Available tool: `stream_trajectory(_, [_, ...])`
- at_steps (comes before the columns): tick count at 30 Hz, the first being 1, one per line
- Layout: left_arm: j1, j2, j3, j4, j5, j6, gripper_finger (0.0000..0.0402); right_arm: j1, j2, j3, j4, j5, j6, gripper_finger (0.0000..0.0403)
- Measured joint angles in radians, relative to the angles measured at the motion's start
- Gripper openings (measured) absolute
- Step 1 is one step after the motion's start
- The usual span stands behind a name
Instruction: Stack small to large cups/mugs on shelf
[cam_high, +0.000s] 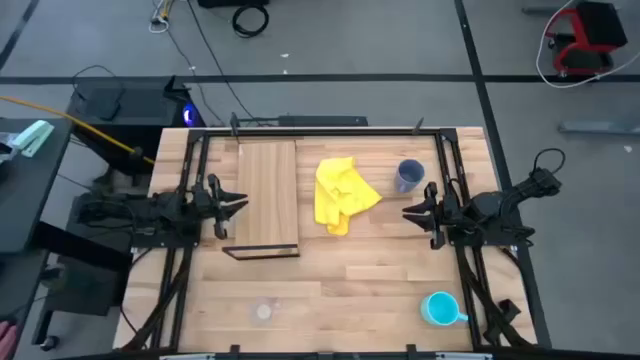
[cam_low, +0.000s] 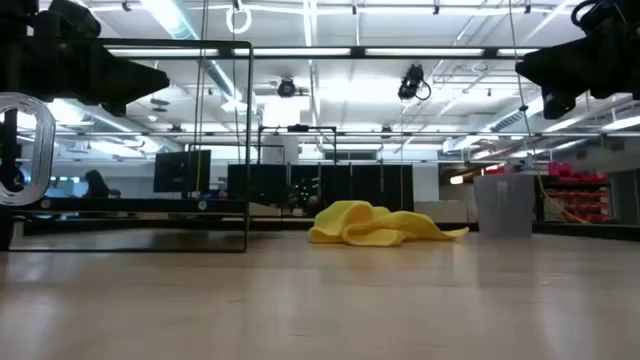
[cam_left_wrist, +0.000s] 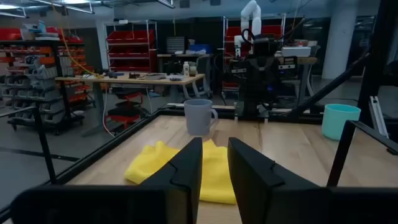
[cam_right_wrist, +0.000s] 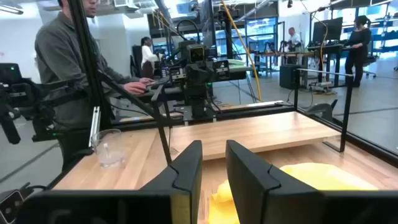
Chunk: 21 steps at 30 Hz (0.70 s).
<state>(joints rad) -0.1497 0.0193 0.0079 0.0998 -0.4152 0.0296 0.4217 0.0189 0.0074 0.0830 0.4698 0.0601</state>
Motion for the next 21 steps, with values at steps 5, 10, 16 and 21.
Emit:
stream_trajectory(5, [0.0,0.0,0.0,0.0,0.0,0.0,0.0081,0.0,0.0,0.0,0.0,0.0,0.0,0.008])
stream_trajectory(10, [0.0,0.0,0.0,0.0,0.0,0.0,0.0079,0.0,0.0,0.0,0.0,0.0,0.0,0.008])
stream_trajectory(16, [0.0,0.0,0.0,0.0,0.0,0.0,0.0086,0.0,0.0,0.0,0.0,0.0,0.0,0.008])
stream_trajectory(21, [0.0,0.0,0.0,0.0,0.0,0.0,0.0085,0.0,0.0,0.0,0.0,0.0,0.0,0.008])
